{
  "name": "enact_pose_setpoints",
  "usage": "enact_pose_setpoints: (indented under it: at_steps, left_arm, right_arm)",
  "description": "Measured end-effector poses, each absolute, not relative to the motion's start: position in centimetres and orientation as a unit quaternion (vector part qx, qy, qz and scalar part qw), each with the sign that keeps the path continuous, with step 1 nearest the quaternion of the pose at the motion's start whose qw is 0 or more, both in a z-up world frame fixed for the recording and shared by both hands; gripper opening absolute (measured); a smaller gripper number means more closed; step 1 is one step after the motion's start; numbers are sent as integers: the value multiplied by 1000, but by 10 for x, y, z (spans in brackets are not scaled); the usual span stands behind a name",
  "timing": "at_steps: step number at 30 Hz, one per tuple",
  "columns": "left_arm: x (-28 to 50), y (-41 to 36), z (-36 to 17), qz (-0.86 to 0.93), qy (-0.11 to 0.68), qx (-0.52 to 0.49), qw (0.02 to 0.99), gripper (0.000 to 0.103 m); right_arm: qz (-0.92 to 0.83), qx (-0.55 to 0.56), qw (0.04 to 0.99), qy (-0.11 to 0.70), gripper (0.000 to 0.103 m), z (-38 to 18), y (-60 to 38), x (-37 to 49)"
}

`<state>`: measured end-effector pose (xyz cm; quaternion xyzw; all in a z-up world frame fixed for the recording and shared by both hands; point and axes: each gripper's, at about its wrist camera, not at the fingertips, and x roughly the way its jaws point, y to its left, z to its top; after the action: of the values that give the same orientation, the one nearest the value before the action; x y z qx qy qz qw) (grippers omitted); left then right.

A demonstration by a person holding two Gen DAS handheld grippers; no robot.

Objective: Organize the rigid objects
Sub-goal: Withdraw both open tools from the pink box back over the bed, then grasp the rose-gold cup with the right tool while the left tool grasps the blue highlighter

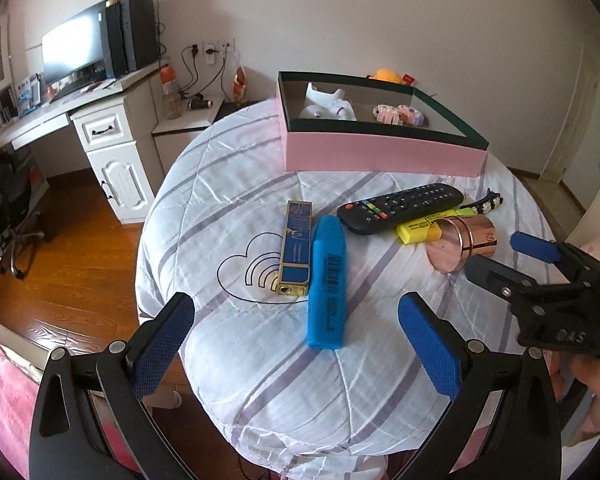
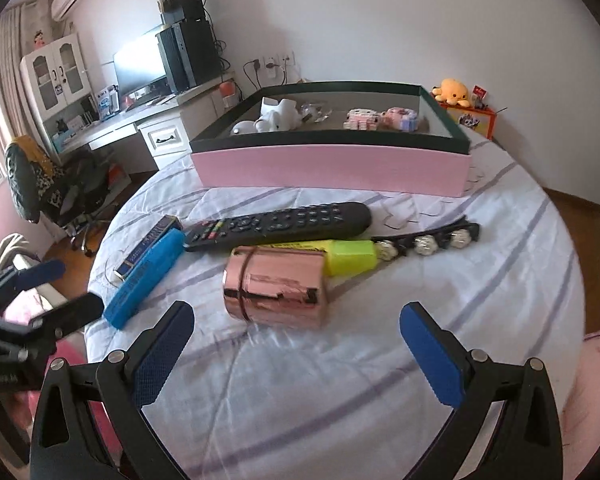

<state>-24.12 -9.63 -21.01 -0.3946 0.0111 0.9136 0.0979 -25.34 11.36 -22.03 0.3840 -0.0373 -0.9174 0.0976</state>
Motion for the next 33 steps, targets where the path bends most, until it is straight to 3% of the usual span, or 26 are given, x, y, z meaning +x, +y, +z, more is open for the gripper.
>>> enact_pose_setpoints:
  at_steps: [3,6,8,9,25,27,31,33]
  left_arm:
    - [-242,-96,-210,913,11,-396,101,103]
    - [-245,-92,-210,911,11,-398,105,103]
    - [-246,-88,-211,910,16,-399,108,103]
    - [-246,-86,-212,910,19,-399,110,103]
    - [-251,-84,-229,907,0,-403,123,100]
    - [-253,-78,-233,902,9,-411,129,89]
    - [-257,-71,-241,897,10,-420,140,82]
    - [-260,-68,-243,900,22,-418,120,59]
  right_arm:
    - [-915,389,95,-43,102,-225,111,-261]
    - [-911,398,102,-46,90,-230,109,-269]
    - [-906,406,113,-51,65,-234,111,-272]
    - [-902,411,119,-52,61,-237,112,-273]
    - [-904,409,114,-53,55,-235,160,-256]
    - [-904,409,117,-53,56,-235,160,-258]
    - [-903,409,120,-53,56,-237,160,-258]
    - [-903,409,123,-53,56,-237,161,-258]
